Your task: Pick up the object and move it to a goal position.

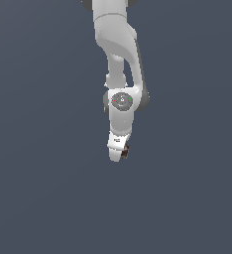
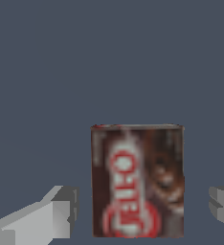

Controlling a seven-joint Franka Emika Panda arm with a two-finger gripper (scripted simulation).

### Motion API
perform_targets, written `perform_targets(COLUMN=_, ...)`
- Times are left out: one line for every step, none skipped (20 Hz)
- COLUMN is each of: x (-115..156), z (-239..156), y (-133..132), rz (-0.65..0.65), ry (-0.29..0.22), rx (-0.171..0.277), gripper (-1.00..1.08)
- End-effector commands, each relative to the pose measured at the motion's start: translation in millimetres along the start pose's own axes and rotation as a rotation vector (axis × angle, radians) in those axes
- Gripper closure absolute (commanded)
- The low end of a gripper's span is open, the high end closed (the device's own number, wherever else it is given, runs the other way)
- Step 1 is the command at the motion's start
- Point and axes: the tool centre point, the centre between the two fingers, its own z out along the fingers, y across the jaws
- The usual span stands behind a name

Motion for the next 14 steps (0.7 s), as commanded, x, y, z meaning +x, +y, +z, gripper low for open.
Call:
perform_targets(x=0, z=11, y=-1, rz=-0.001, ry=0.0, rx=0.001, gripper=-0.92)
perform_targets(x=0, z=16, y=-1, rz=-0.002, ry=0.0, rx=0.001, gripper=-0.92)
perform_targets(x=0, z=21, y=-1, rz=-0.003, ry=0.0, rx=0.001, gripper=-0.92)
perform_targets(x=0, z=26, y=-1, rz=-0.003, ry=0.0, rx=0.001, gripper=-0.92)
perform_targets(x=0, z=30, y=-1, rz=-0.004, ry=0.0, rx=0.001, gripper=-0.92)
perform_targets(x=0, z=33, y=-1, rz=-0.004, ry=0.0, rx=0.001, gripper=-0.92)
perform_targets(x=0, z=36, y=-1, rz=-0.004, ry=0.0, rx=0.001, gripper=-0.92)
perform_targets(x=0, z=38, y=-1, rz=-0.004, ry=0.0, rx=0.001, gripper=-0.92)
perform_targets(x=0, z=39, y=-1, rz=-0.004, ry=0.0, rx=0.001, gripper=-0.92)
perform_targets(x=0, z=40, y=0, rz=-0.004, ry=0.0, rx=0.001, gripper=-0.92)
perform_targets(x=0, z=40, y=0, rz=-0.004, ry=0.0, rx=0.001, gripper=-0.92)
perform_targets(x=0, z=40, y=0, rz=-0.004, ry=0.0, rx=0.001, gripper=1.08)
perform_targets(x=0, z=40, y=0, rz=-0.004, ry=0.0, rx=0.001, gripper=1.08)
perform_targets(x=0, z=40, y=0, rz=-0.004, ry=0.0, rx=0.001, gripper=1.08)
